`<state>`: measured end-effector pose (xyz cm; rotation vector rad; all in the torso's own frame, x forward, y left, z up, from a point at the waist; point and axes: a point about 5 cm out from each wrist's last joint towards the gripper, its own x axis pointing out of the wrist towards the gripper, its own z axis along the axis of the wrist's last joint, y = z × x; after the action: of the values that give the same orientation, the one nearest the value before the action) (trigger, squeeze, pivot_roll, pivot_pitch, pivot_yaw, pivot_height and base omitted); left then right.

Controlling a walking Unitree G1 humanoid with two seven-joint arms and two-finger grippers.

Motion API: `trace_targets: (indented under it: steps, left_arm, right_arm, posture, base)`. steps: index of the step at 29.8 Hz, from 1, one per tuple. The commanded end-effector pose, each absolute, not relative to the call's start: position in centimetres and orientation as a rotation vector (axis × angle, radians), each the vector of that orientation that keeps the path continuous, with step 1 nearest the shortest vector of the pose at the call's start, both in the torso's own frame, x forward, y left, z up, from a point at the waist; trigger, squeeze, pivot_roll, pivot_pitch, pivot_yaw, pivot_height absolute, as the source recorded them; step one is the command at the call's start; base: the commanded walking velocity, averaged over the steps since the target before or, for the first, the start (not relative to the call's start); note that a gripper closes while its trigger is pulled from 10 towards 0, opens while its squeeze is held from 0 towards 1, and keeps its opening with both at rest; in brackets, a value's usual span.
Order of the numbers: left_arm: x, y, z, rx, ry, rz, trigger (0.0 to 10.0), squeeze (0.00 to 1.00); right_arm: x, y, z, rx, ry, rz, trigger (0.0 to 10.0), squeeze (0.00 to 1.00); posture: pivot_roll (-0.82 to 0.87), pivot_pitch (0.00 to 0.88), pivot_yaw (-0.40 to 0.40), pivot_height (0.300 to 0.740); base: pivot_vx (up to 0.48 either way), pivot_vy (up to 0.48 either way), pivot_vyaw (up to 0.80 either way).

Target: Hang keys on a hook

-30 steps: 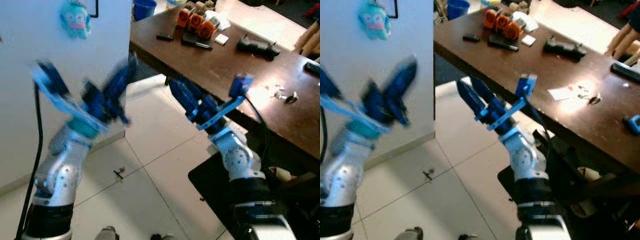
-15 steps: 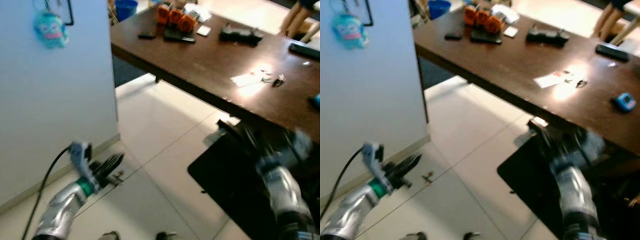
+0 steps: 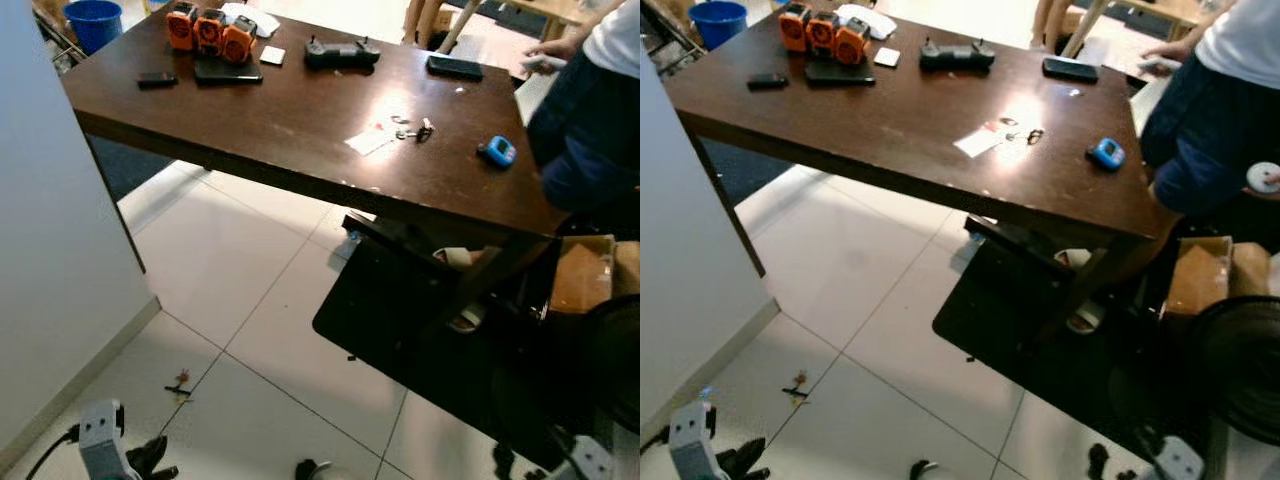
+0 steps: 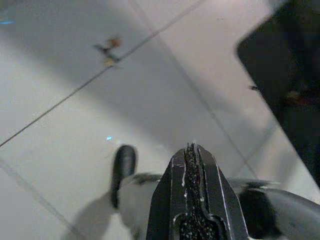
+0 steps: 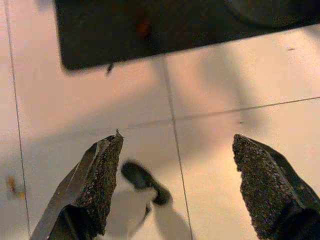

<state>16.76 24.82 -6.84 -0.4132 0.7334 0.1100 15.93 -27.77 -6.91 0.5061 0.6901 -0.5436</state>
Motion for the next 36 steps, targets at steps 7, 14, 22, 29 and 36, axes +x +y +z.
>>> trace_targets:
  steps: [7, 14, 22, 29, 36]
  left_arm:
    - [15.3, 25.5, -7.6, -0.404, 0.767, 0.219, 10.0, 0.0]
    - [15.8, 25.0, -7.5, -0.425, 0.739, 0.204, 10.0, 0.0]
    - [16.8, 23.6, -7.4, -0.428, 0.738, 0.153, 10.0, 0.0]
    - [19.4, 22.4, -6.4, -0.42, 0.676, 0.089, 10.0, 0.0]
    - [21.6, 22.3, -5.1, -0.425, 0.602, 0.046, 10.0, 0.0]
  right_arm:
    - [12.6, -26.7, -8.7, 0.447, 0.856, -0.553, 10.0, 0.0]
    - [14.6, -30.3, -6.6, 0.483, 0.69, -0.685, 10.0, 0.0]
    - [21.7, -32.0, -1.4, 0.308, 0.458, -0.518, 10.0, 0.0]
    - [28.8, -27.5, 2.9, 0.218, 0.258, -0.202, 10.0, 0.0]
    - [31.2, -23.8, 4.5, 0.215, 0.17, -0.045, 10.0, 0.0]
  posture:
    - [0.11, 0.078, -0.02, 0.74]
    - [0.1, 0.061, -0.014, 0.74]
    - [0.05, 0.072, -0.016, 0.74]
    - [0.05, 0.061, -0.009, 0.74]
    - [0.03, 0.062, 0.007, 0.74]
  base:
    - [0.0, 0.0, 0.0]
    - [0.0, 0.0, 0.0]
    - [0.0, -0.254, 0.0]
    - [0.0, -0.19, 0.0]
    - [0.0, 0.0, 0.0]
